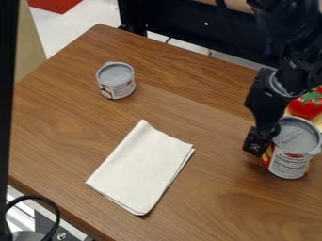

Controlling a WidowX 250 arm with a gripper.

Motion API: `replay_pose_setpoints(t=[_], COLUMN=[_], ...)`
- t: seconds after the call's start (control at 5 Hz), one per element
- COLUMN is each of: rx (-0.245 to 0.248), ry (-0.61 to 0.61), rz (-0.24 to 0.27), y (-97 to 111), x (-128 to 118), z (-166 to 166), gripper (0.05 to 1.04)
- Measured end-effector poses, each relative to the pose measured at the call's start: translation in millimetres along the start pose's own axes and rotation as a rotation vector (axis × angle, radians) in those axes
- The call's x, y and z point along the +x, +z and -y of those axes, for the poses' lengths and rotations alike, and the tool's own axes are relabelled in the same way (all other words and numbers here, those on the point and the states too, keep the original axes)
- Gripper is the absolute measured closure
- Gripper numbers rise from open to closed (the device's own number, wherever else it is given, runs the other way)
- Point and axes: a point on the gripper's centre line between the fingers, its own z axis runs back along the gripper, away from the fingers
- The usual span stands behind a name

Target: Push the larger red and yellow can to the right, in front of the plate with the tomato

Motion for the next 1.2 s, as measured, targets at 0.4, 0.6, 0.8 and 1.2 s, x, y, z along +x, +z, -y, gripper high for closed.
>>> replay_pose_setpoints(t=[0.4,0.6,0.8,1.2], rx=[-0.075,-0.041,-0.073,-0.081], ry=[-0.152,-0.412,-0.670,-0.772], rz=[0.023,0.050,0.042,-0.001], y=[24,22,21,15], x=[64,91,111,148], z=[10,6,-6,-28], gripper=[0.087,0.087,0.087,0.087])
